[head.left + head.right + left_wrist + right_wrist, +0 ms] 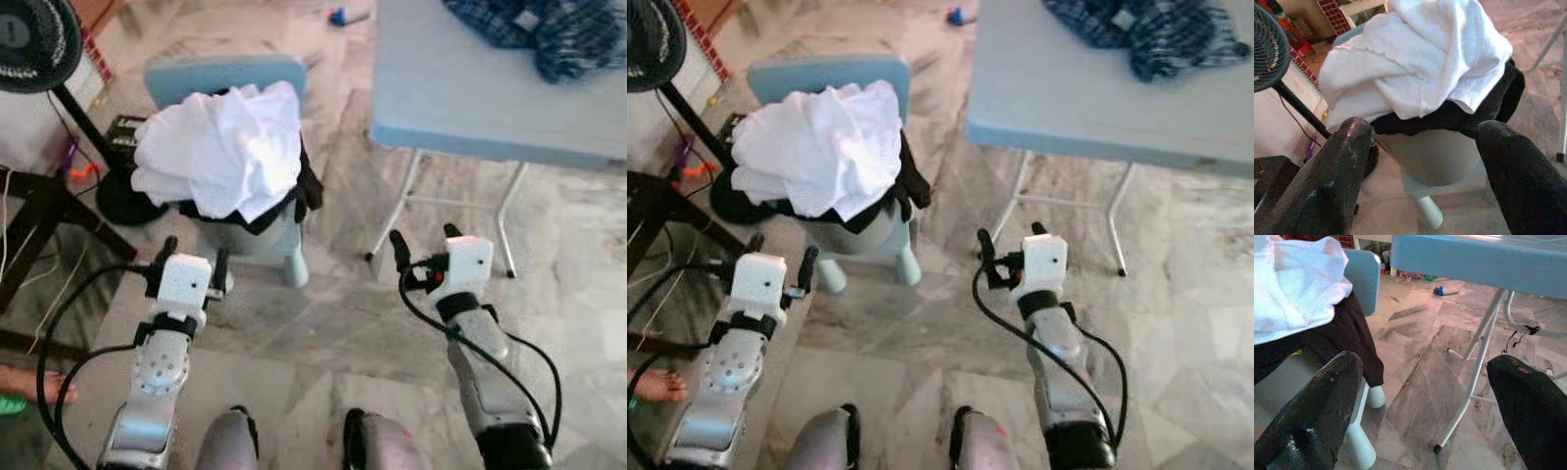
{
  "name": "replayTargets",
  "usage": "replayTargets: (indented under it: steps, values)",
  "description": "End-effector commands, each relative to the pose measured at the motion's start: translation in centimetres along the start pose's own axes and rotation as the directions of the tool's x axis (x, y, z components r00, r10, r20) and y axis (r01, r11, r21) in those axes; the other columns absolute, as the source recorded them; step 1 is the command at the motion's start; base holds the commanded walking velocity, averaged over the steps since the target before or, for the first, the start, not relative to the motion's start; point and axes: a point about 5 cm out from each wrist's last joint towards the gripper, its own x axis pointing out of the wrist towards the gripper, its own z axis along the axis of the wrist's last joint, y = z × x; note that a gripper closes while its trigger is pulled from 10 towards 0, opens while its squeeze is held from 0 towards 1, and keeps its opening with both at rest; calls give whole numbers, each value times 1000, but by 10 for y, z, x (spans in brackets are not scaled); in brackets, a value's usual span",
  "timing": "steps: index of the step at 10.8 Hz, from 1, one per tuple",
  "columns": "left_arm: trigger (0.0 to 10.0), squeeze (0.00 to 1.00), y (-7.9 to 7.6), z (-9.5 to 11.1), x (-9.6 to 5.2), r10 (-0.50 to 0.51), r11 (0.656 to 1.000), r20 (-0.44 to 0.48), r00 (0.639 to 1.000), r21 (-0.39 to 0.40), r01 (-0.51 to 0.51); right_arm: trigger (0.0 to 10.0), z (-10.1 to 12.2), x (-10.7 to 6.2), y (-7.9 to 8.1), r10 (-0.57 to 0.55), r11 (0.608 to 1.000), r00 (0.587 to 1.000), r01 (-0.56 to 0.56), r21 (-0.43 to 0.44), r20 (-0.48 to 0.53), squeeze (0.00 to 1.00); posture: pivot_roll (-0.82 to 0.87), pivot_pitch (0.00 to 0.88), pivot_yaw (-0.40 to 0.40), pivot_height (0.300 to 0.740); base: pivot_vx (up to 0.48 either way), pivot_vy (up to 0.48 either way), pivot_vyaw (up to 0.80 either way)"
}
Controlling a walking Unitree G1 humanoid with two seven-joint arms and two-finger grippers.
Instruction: Hang hanger
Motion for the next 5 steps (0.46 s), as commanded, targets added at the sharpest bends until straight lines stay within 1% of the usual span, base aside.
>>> replayTargets:
  steps: [1, 3, 4, 5]
  values:
    - [10000, 0, -7, 0, -2, -25, 1000, -13, 1000, -7, 25, 10000, -5, -7, -9, -43, 999, 999, 42, -3, -28, 0, 8, 279, -2, 740, 255, 0, 0]
    - [10000, 0, -10, 0, -1, -41, 999, -9, 999, -13, 41, 10000, -6, -10, -7, -45, 999, 998, 45, -4, -32, 0, 1, 279, -17, 740, 278, 0, 0]
    - [10000, 0, -11, 1, 0, -34, 999, -9, 999, -18, 34, 10000, -5, -12, -5, -19, 1000, 999, 19, -11, -40, 0, 5, 278, -20, 740, 311, 0, 0]
    - [10000, 0, -10, 1, -1, -23, 1000, -13, 1000, -18, 23, 10000, -6, -12, -8, -26, 1000, 999, 25, -15, -44, 0, 10, 282, -19, 740, 281, 0, 0]
